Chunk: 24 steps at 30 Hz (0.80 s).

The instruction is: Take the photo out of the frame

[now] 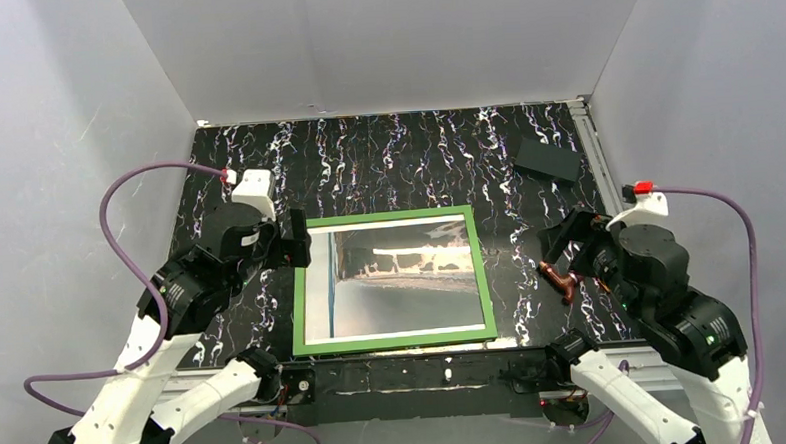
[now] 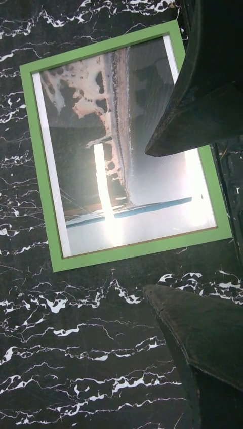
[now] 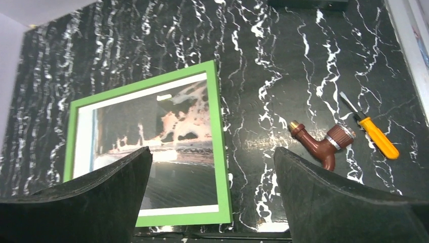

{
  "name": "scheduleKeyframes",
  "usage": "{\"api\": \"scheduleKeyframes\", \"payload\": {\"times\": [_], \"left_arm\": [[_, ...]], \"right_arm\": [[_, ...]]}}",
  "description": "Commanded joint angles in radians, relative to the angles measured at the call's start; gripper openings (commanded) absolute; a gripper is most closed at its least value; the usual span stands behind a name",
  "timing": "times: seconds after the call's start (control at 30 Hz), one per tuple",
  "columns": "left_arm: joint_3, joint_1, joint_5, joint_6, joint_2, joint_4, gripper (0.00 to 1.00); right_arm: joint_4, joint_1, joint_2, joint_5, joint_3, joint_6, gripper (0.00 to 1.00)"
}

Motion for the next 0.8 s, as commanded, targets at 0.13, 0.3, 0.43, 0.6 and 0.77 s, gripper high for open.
{"api": "scheduleKeyframes", "payload": {"times": [0.13, 0.3, 0.43, 0.6, 0.77], "left_arm": [[-0.004, 0.0, -0.007, 0.007, 0.024, -0.019, 1.0], [-0.009, -0.001, 0.008, 0.01, 0.029, -0.021, 1.0], [-0.012, -0.001, 0.02, 0.0, 0.039, -0.022, 1.0], [-0.008, 0.0, 0.066, -0.008, 0.064, -0.029, 1.0], [-0.003, -0.001, 0.134, -0.018, 0.099, -0.055, 1.0]], "right_arm": [[-0.015, 0.004, 0.098, 0.0, -0.017, 0.012, 0.98], [-0.012, 0.004, 0.118, -0.023, -0.043, 0.015, 0.98], [0.003, 0.004, 0.113, -0.016, -0.058, 0.022, 0.98], [-0.009, 0.003, 0.188, -0.003, -0.091, 0.045, 0.98], [0.068, -0.002, 0.31, -0.144, -0.184, 0.025, 0.96]]}}
